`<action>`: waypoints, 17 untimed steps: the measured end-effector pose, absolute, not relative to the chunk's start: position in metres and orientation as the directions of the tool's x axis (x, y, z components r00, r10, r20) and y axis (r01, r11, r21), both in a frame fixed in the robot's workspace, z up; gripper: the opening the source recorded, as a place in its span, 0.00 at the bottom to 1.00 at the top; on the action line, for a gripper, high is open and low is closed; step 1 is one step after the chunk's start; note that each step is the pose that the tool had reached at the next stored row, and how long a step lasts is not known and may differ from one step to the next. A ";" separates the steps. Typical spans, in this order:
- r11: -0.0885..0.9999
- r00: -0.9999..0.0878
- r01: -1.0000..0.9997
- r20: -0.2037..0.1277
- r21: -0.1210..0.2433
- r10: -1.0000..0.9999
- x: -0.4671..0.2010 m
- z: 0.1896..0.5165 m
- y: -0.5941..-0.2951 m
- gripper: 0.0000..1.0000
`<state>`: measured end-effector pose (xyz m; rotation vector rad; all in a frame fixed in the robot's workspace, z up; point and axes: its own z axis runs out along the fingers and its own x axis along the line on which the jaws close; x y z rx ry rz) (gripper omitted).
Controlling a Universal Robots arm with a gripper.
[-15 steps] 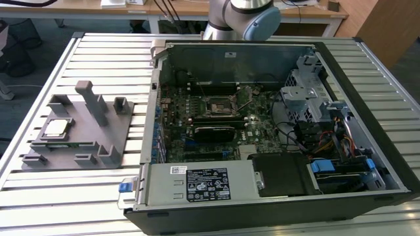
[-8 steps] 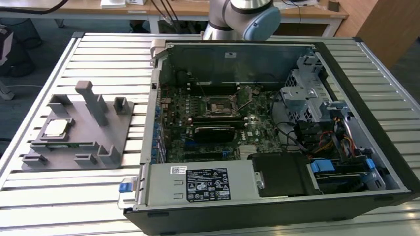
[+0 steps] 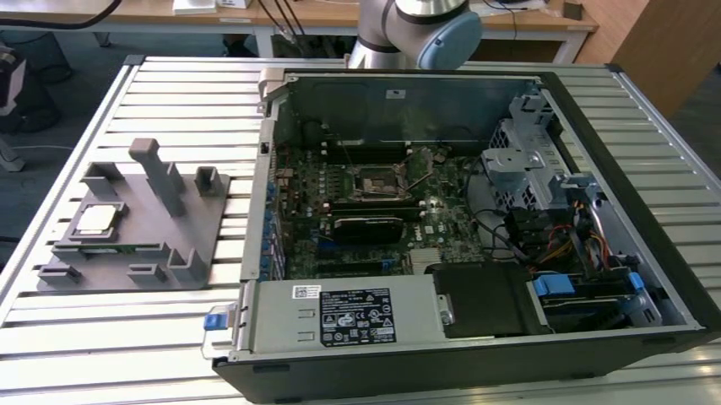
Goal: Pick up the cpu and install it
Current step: 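Pick up the cpu and move it towards the insertion slot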
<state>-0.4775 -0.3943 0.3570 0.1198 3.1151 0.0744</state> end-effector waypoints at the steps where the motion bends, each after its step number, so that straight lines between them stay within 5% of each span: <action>1: 0.996 -0.997 0.076 -0.021 0.049 0.077 -0.478 0.357 -0.394 0.11; 8: 0.996 -0.997 0.076 -0.021 0.049 0.077 -0.478 0.353 -0.395 0.11; 17: 0.996 -0.997 0.071 -0.021 0.049 0.072 -0.478 0.345 -0.399 0.47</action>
